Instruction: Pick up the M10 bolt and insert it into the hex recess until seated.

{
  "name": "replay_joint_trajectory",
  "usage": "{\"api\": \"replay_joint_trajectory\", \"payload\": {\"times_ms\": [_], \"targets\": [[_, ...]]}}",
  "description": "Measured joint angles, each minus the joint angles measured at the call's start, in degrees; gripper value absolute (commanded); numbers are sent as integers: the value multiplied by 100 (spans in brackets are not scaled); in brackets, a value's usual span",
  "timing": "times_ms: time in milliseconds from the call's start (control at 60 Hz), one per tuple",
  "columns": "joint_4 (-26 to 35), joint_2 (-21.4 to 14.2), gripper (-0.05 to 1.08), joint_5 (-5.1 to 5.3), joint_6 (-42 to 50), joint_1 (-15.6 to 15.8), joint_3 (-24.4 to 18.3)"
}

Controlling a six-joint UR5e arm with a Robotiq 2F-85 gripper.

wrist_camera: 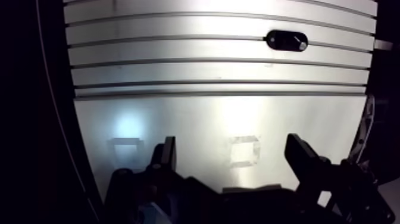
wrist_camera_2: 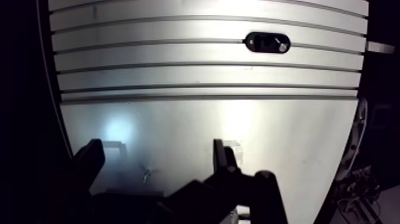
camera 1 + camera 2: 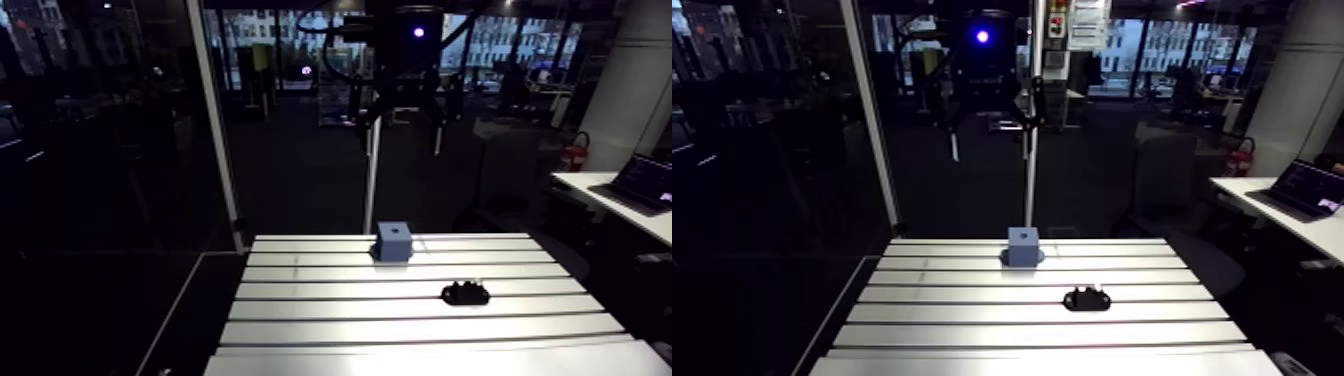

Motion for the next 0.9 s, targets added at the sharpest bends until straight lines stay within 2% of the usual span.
{"api": "replay_joint_trajectory", "payload": {"times_ms": [267, 450, 900], "targets": [[-38, -48, 1, -38, -553, -39, 81], [-302, -79, 1, -46, -1109, -106, 214], [-1499, -320, 1, -27, -2856, -789, 1033]]}}
